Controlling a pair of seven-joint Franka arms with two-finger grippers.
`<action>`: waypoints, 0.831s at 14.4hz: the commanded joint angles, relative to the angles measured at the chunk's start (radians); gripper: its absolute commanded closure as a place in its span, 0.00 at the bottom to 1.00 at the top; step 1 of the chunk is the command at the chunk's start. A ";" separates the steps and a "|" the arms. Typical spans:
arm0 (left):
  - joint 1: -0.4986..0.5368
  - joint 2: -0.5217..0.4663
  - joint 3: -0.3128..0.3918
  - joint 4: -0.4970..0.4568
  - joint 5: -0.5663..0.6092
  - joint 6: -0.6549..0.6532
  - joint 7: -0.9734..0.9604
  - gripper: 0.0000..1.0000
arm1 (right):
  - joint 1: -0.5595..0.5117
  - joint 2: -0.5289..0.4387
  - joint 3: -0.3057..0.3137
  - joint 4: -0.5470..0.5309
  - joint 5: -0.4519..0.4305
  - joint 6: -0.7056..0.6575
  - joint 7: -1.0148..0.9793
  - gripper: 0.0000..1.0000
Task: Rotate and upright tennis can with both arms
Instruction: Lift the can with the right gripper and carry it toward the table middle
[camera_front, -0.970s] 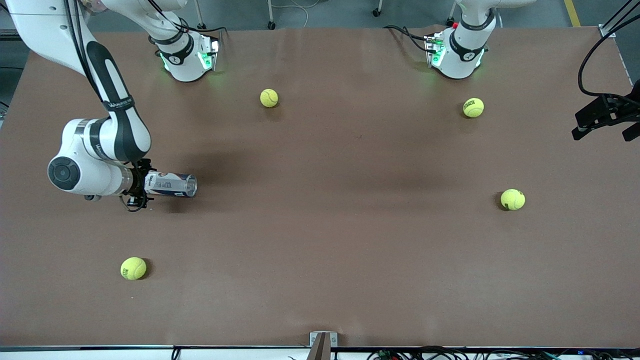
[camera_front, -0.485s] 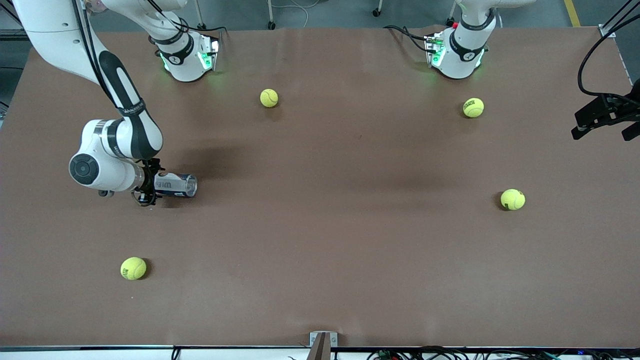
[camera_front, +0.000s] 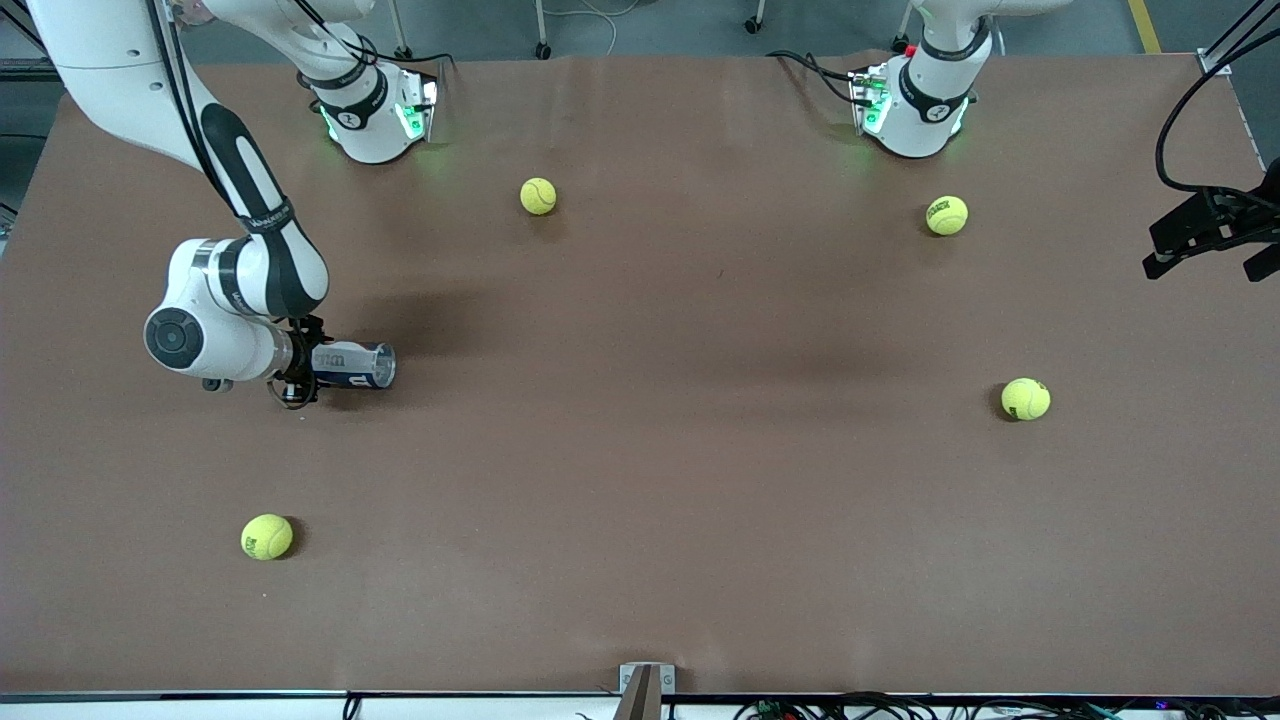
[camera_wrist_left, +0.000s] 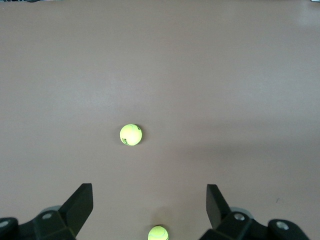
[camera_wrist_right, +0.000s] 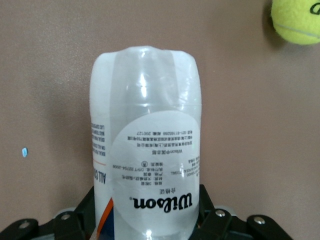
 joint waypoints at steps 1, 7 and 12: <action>0.001 -0.005 -0.002 0.006 0.020 -0.014 -0.003 0.00 | 0.000 -0.001 0.001 -0.012 0.000 0.004 -0.014 0.31; -0.001 -0.005 -0.002 0.006 0.020 -0.014 -0.003 0.00 | 0.058 -0.009 0.009 0.109 0.014 -0.187 0.001 0.35; 0.001 -0.005 -0.002 0.006 0.020 -0.014 -0.003 0.00 | 0.164 -0.007 0.009 0.262 0.116 -0.323 0.045 0.39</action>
